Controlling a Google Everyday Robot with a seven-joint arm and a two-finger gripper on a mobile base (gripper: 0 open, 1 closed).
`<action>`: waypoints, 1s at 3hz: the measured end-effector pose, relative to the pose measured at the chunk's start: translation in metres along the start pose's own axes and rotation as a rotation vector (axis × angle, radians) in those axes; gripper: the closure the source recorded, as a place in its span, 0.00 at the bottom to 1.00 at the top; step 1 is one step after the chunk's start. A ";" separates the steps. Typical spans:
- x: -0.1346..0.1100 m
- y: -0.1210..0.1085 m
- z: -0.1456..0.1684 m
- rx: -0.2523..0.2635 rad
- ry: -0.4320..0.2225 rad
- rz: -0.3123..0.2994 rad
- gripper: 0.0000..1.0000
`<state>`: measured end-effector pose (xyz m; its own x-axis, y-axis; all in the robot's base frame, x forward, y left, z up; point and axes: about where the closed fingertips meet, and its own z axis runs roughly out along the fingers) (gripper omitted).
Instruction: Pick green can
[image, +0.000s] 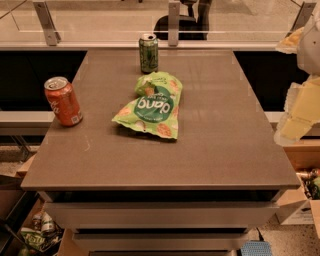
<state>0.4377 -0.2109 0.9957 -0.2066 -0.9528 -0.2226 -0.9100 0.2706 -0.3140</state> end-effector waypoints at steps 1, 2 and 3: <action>-0.001 -0.002 -0.001 0.007 -0.006 0.002 0.00; -0.004 -0.012 -0.004 0.031 -0.039 0.016 0.00; -0.006 -0.027 -0.002 0.051 -0.104 0.059 0.00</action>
Offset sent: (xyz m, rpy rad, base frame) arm 0.0237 -0.0024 0.0118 0.0755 -0.0621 -0.0211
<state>0.4624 -0.2130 1.0076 -0.2184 -0.9164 -0.3353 -0.8774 0.3349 -0.3437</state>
